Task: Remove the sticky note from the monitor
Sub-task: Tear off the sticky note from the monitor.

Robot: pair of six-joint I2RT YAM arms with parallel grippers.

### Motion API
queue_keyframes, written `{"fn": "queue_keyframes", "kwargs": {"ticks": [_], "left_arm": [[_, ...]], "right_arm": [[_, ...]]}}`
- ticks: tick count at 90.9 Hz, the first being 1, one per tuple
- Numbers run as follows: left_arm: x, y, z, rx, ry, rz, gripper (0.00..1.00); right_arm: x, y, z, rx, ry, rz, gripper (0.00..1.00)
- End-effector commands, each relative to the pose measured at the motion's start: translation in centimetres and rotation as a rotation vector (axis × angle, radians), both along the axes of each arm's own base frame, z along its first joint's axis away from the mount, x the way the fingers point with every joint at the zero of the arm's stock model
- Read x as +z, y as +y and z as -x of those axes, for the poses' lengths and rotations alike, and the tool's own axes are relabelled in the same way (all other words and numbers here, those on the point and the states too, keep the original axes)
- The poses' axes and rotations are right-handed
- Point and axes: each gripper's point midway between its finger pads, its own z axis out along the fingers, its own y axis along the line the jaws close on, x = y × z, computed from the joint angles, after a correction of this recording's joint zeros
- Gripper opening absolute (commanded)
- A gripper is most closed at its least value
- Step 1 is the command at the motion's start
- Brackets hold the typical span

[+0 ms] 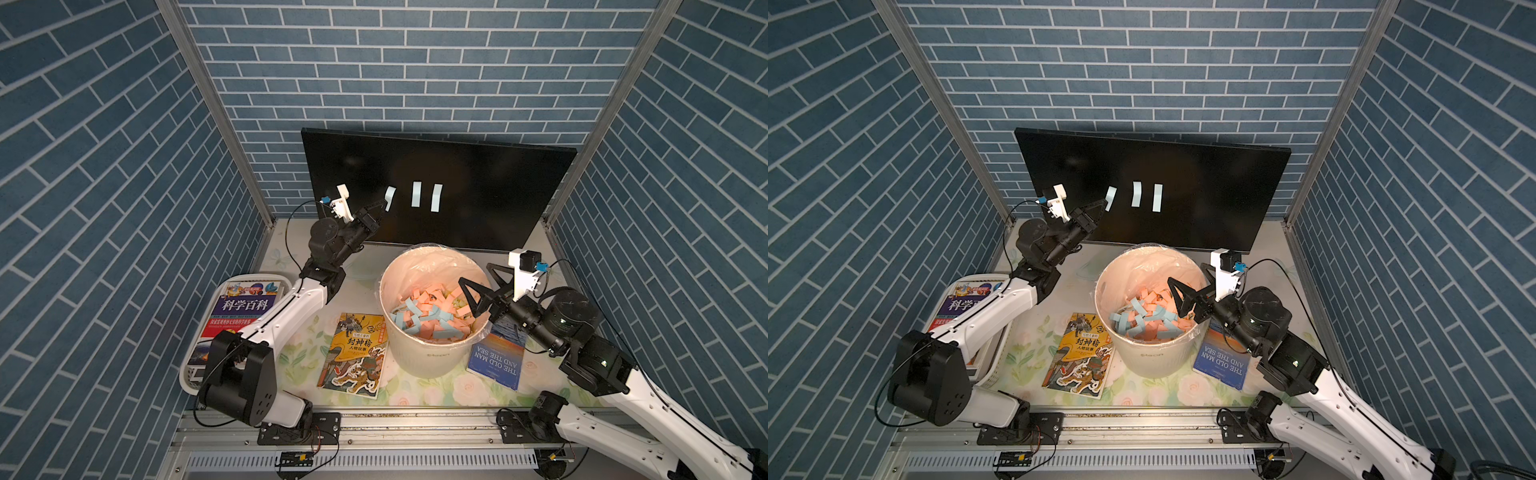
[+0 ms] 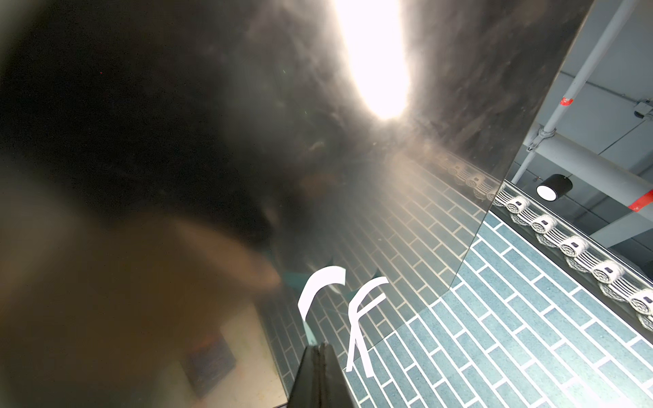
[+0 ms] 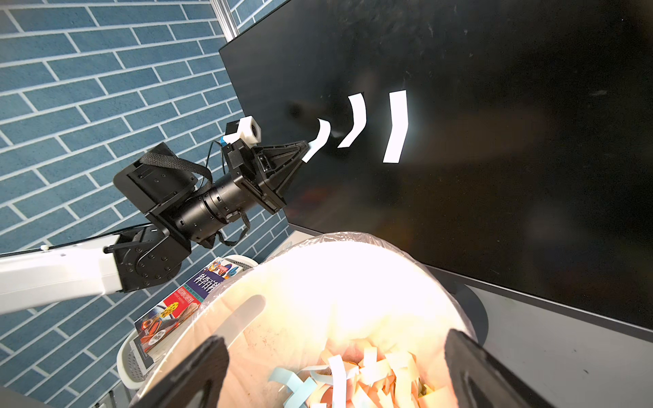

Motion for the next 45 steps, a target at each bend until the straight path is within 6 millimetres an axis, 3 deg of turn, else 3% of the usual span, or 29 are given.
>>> {"fn": "queue_keyframes", "kwargs": {"ticks": [1,45], "left_arm": [[0.5,0.3,0.9,-0.013,-0.036,0.001,0.00],[1.4,0.4,4.0,-0.068,-0.074,-0.010,0.00]], "right_arm": [[0.0,-0.3,0.1,-0.006,0.005,-0.019,1.00],[-0.2,-0.4,0.1,-0.005,0.008,-0.020,1.00]]}}
